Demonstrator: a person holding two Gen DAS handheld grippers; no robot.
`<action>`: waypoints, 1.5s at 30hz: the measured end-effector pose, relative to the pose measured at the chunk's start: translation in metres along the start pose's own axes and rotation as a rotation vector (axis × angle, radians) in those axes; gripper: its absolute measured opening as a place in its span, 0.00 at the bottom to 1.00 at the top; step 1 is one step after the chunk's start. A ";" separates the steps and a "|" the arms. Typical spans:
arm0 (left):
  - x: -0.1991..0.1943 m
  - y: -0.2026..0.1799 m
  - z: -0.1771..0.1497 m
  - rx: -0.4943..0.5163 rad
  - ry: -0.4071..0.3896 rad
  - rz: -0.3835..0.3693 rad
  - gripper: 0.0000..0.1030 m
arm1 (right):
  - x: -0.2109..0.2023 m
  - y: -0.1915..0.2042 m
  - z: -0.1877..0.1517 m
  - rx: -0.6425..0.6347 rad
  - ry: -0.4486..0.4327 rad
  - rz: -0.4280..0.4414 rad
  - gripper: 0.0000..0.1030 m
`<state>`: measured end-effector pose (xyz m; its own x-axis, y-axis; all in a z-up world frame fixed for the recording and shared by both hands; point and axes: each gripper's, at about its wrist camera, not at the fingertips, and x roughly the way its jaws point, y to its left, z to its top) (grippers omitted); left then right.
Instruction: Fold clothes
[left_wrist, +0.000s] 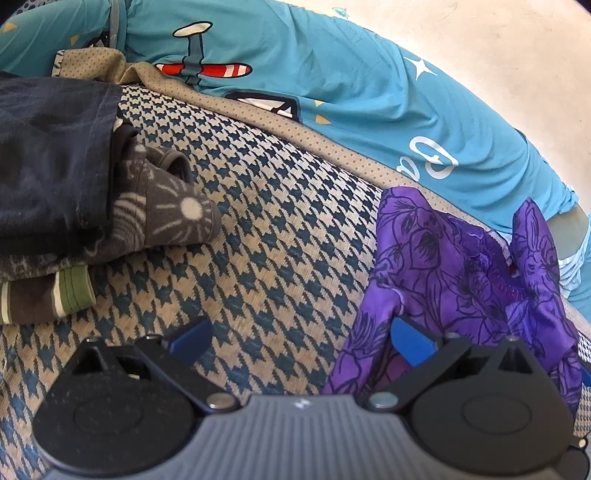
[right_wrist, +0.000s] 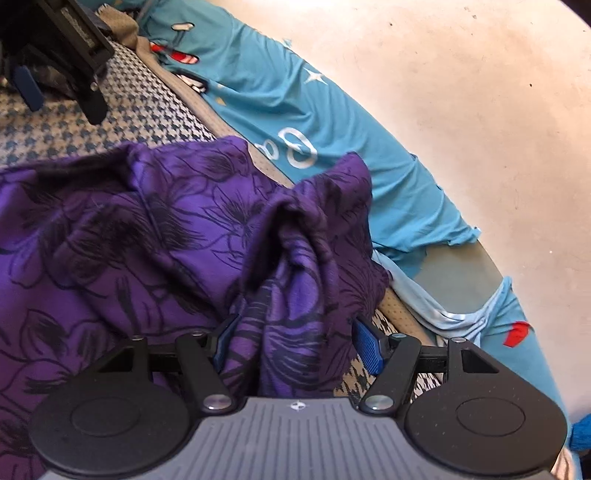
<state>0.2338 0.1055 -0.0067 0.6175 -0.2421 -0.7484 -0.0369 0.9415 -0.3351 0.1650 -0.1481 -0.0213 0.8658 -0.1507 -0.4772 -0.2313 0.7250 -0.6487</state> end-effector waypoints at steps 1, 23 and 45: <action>0.000 0.000 0.000 0.000 0.002 0.000 1.00 | 0.001 0.000 0.000 0.000 0.000 -0.004 0.61; 0.014 -0.019 -0.010 0.056 0.040 0.006 1.00 | -0.012 -0.100 -0.033 0.911 -0.061 -0.046 0.16; 0.021 -0.041 -0.022 0.145 0.046 0.029 1.00 | -0.011 -0.129 -0.093 1.116 0.054 0.033 0.65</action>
<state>0.2310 0.0568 -0.0218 0.5812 -0.2216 -0.7830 0.0619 0.9715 -0.2290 0.1444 -0.3022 0.0120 0.8401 -0.1296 -0.5268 0.2974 0.9221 0.2475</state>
